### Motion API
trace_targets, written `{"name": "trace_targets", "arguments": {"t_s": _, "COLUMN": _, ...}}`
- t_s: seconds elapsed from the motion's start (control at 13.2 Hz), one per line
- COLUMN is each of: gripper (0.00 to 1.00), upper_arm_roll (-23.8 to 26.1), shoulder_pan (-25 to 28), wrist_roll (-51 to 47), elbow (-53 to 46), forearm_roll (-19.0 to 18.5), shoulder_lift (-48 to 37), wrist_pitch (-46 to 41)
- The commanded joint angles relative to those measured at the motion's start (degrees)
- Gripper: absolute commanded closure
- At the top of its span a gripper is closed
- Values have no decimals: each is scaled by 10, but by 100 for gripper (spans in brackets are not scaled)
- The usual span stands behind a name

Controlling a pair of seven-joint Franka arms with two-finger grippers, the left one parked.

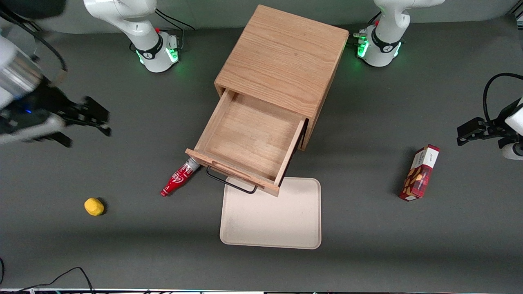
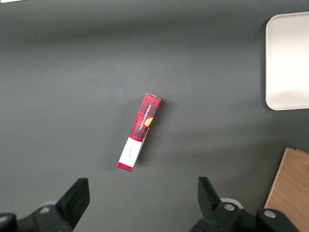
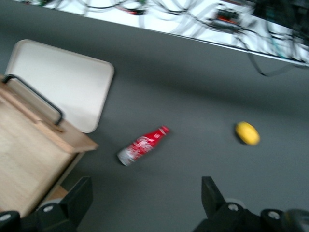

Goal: Open upper drawer

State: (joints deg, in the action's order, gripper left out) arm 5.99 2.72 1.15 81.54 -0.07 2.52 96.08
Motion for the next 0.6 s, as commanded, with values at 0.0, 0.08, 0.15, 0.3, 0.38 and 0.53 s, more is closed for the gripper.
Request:
{"name": "trace_targets", "arguments": {"t_s": 0.0, "gripper": 0, "upper_arm_roll": -65, "shoulder_pan": 3, "wrist_roll": 2, "elbow": 135, "forearm_roll": -7, "shoulder_lift": -100, "wrist_pitch": 43}}
{"name": "trace_targets", "arguments": {"t_s": 0.08, "gripper": 0, "upper_arm_roll": -83, "shoulder_pan": 2, "wrist_roll": 24, "elbow": 146, "forearm_roll": -7, "shoulder_lift": -112, "wrist_pitch": 42}}
{"name": "trace_targets", "arguments": {"t_s": 0.15, "gripper": 0, "upper_arm_roll": -109, "shoulder_pan": 2, "wrist_roll": 65, "elbow": 144, "forearm_roll": -7, "shoulder_lift": -114, "wrist_pitch": 39}}
{"name": "trace_targets", "arguments": {"t_s": 0.3, "gripper": 0, "upper_arm_roll": -137, "shoulder_pan": 2, "wrist_roll": 95, "elbow": 138, "forearm_roll": -5, "shoulder_lift": -113, "wrist_pitch": 36}}
{"name": "trace_targets", "arguments": {"t_s": 0.38, "gripper": 0, "upper_arm_roll": -138, "shoulder_pan": 2, "wrist_roll": 88, "elbow": 122, "forearm_roll": -5, "shoulder_lift": -107, "wrist_pitch": 26}}
{"name": "trace_targets", "arguments": {"t_s": 0.53, "gripper": 0, "upper_arm_roll": -138, "shoulder_pan": 0, "wrist_roll": 80, "elbow": 94, "forearm_roll": 0, "shoulder_lift": -94, "wrist_pitch": 14}}
